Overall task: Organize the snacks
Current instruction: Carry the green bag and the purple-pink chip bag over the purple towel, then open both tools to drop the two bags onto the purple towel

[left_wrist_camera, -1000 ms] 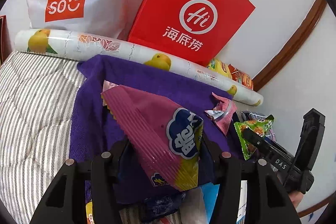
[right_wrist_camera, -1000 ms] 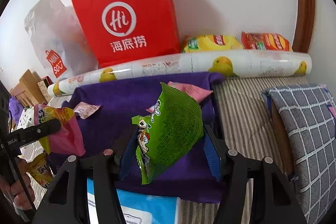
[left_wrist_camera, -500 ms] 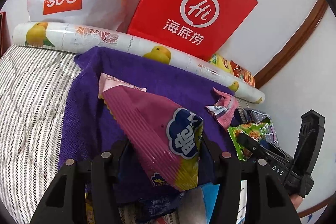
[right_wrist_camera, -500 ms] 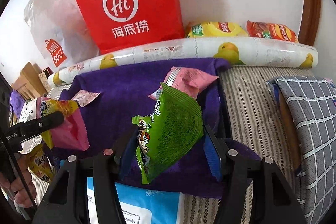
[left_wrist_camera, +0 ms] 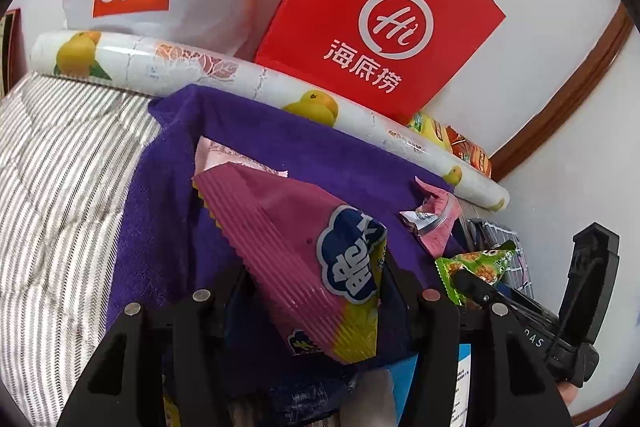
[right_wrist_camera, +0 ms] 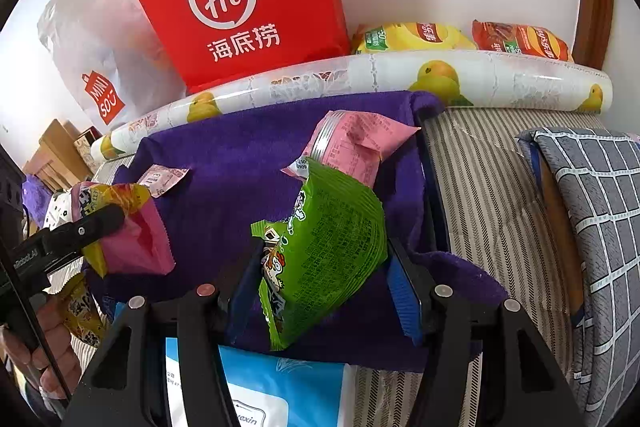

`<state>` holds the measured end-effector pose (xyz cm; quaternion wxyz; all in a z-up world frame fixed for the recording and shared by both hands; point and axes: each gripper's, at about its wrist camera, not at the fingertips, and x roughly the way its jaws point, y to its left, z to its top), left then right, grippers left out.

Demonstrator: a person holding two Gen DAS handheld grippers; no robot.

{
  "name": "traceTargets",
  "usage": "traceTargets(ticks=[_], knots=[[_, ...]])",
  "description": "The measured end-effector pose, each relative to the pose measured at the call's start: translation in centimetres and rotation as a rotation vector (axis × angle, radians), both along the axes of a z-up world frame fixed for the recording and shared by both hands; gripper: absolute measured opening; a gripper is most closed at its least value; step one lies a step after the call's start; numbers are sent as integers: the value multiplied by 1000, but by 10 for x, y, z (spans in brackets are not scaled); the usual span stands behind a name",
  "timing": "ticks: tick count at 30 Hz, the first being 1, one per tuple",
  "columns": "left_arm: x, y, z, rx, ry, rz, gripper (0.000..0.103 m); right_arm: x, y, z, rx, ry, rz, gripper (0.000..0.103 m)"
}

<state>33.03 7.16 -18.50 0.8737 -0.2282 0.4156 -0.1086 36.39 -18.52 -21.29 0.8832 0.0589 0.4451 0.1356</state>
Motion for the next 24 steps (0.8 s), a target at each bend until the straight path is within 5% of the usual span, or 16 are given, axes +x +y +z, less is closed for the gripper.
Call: traceTargets(ticks=[10, 16, 24], knots=[[3, -7, -6, 1, 19, -8, 55, 0, 2, 0, -12, 5, -2, 61], [7, -3, -11, -21, 69, -6, 62, -1, 1, 3, 13, -6, 2, 73], [-6, 3, 13, 33, -32, 37, 81, -5, -1, 13, 55, -56, -9, 73]])
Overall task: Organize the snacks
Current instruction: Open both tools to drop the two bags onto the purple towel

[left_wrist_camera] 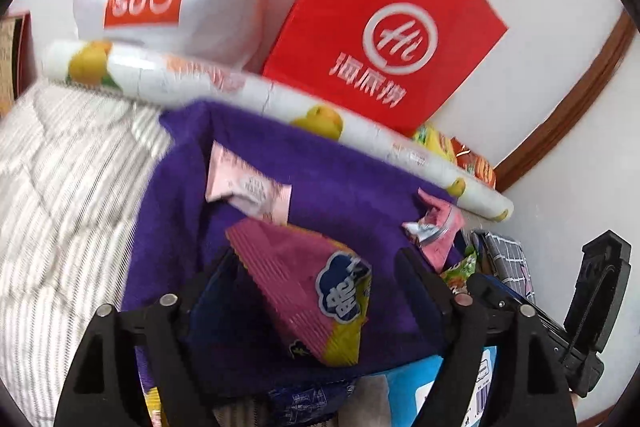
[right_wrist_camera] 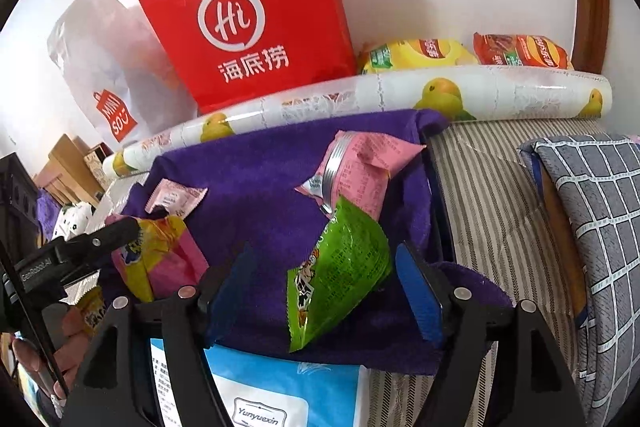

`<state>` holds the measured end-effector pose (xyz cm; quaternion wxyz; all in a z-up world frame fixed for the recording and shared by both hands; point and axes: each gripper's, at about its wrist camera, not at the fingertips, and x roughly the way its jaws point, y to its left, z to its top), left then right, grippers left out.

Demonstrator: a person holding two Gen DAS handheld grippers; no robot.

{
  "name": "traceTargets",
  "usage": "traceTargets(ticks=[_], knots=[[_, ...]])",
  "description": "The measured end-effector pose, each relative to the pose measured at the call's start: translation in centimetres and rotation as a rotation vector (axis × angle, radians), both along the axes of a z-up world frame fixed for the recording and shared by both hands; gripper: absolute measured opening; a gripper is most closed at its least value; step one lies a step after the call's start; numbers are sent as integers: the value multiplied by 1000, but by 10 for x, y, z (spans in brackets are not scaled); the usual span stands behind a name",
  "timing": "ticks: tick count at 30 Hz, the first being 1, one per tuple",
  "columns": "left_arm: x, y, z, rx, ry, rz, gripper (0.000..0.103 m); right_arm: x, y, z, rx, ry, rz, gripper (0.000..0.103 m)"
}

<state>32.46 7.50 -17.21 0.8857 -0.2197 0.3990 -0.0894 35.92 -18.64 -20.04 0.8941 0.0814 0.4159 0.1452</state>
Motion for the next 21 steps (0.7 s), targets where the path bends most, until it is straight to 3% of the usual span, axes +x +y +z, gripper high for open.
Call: traceTargets(ticks=[10, 14, 21], knots=[[-8, 4, 15, -2, -49, -26, 81, -14, 5, 13, -12, -106, 26, 73], [-19, 7, 25, 18, -95, -15, 81, -26, 7, 27, 29, -132, 16, 73], [-60, 23, 42, 17, -114, 7, 81, -89, 20, 43, 7, -135, 28, 73]])
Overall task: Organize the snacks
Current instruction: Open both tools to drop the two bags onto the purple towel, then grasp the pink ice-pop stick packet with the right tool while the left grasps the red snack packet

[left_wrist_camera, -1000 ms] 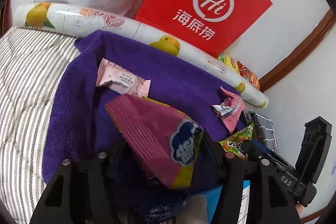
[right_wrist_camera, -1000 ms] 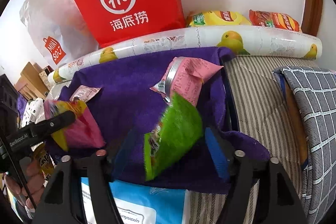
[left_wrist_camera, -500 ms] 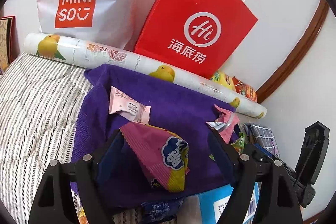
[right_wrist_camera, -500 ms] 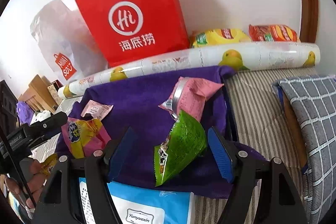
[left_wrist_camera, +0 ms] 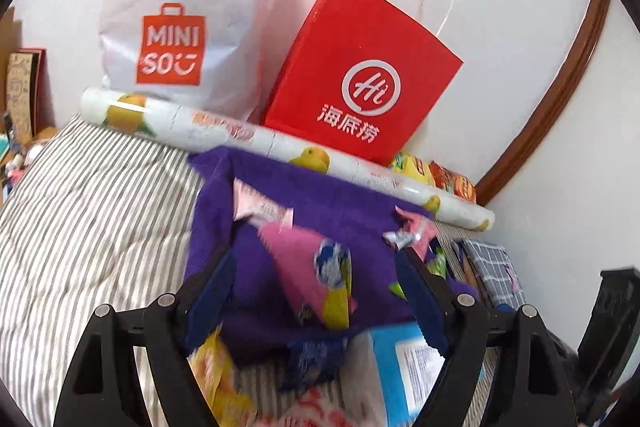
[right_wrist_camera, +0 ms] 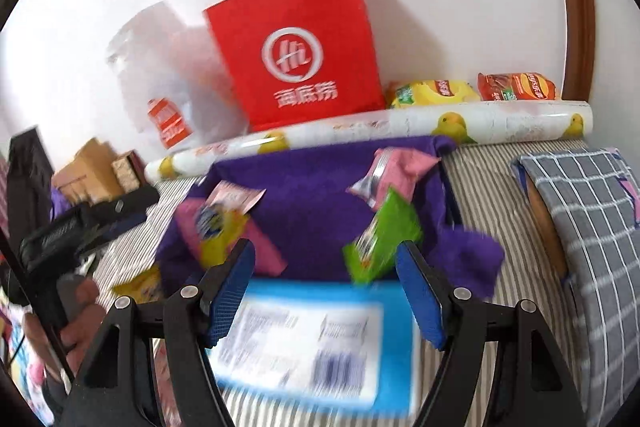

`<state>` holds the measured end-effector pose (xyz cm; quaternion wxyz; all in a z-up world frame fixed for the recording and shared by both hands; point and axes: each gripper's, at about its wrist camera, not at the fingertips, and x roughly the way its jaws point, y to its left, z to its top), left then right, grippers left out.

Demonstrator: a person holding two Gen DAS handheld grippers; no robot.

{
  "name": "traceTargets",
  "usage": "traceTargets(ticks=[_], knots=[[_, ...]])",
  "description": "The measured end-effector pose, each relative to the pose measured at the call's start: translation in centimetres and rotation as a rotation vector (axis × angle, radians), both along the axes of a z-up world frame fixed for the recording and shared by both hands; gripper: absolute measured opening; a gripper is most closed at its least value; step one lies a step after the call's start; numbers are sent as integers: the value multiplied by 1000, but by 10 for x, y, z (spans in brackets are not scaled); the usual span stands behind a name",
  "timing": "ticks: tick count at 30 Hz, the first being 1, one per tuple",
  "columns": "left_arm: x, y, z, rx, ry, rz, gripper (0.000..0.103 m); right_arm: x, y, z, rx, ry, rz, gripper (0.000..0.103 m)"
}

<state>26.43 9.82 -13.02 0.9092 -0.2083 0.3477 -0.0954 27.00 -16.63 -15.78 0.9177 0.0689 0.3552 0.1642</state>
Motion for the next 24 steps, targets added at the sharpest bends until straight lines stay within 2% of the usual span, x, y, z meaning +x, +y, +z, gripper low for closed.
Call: traceTargets(ticks=[3, 5, 8, 12, 16, 21, 24], knots=[[-21, 10, 2, 16, 27, 5, 81, -36, 8, 0, -10, 1, 27, 71], [-37, 15, 4, 42, 40, 8, 81, -59, 14, -4, -5, 20, 50, 62], [-60, 21, 5, 86, 51, 8, 81, -91, 25, -12, 8, 49, 101, 55], [-86, 26, 5, 120, 69, 10, 81, -125, 44, -21, -23, 60, 188, 54], [-112, 35, 3, 100, 69, -7, 81, -143, 56, -35, 2, 114, 304, 54], [-130, 42, 0, 96, 77, -10, 81, -146, 71, -52, -50, 142, 363, 54], [-136, 42, -1, 111, 81, -16, 81, -144, 81, -65, -134, 165, 377, 54]])
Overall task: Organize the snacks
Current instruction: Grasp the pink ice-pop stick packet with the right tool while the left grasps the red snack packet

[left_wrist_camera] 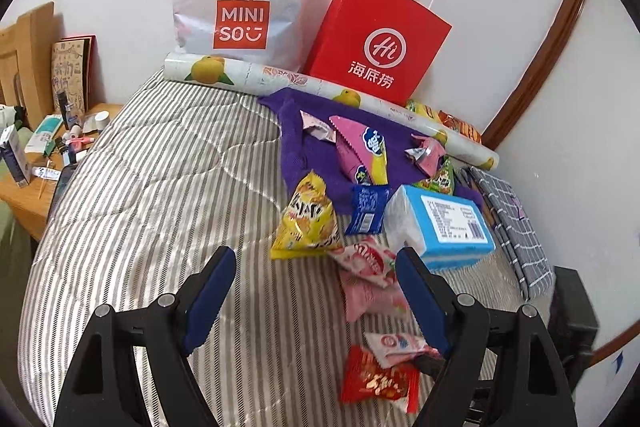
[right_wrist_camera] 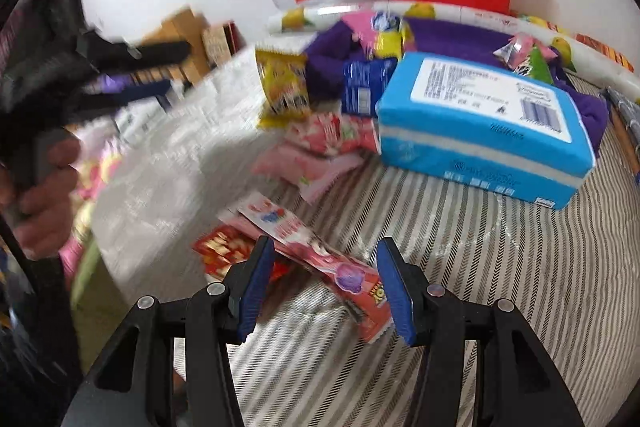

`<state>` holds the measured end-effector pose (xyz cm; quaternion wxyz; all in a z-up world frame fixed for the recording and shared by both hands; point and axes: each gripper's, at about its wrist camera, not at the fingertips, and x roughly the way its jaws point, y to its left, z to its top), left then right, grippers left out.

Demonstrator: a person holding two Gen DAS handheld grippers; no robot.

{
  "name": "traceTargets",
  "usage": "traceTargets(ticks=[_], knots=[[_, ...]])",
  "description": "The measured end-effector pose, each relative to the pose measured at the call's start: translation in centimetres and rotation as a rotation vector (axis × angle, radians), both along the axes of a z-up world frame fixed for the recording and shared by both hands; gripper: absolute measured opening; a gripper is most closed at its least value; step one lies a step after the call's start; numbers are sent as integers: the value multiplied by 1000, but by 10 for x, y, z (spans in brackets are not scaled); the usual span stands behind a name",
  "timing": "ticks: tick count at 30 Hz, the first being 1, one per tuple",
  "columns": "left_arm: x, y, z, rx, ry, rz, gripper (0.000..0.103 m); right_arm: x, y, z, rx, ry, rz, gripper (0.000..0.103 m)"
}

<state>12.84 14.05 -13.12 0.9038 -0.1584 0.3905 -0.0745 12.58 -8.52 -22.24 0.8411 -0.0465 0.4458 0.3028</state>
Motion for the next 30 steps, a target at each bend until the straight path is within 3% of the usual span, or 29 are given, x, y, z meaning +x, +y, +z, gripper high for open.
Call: traceTargets(ticks=[3, 4, 5, 9, 13, 18, 21, 25, 30], knots=[[-2, -1, 0, 7, 4, -9, 81, 1, 8, -7, -48, -30, 31, 54], [-2, -1, -1, 7, 7, -9, 81, 2, 10, -9, -55, -26, 33, 47], [-3, -2, -2, 9, 14, -10, 81, 4, 11, -12, -68, -20, 22, 32], [-6, -9, -11, 25, 47, -18, 81, 2, 3, -9, -48, -31, -8, 24], [-10, -20, -25, 46, 85, -64, 81, -11, -23, 5, -16, -67, -66, 23], [-14, -38, -44, 10, 136, -158, 81, -14, -67, 15, -41, -102, -201, 23], [-15, -46, -58, -16, 176, -196, 81, -7, -85, 7, -87, -94, -270, 24], [-15, -54, -71, -29, 218, -254, 81, 3, -96, -12, -71, -62, -291, 25], [-20, -65, -71, 7, 194, -319, 82, 13, -101, -28, -34, -48, -308, 25]])
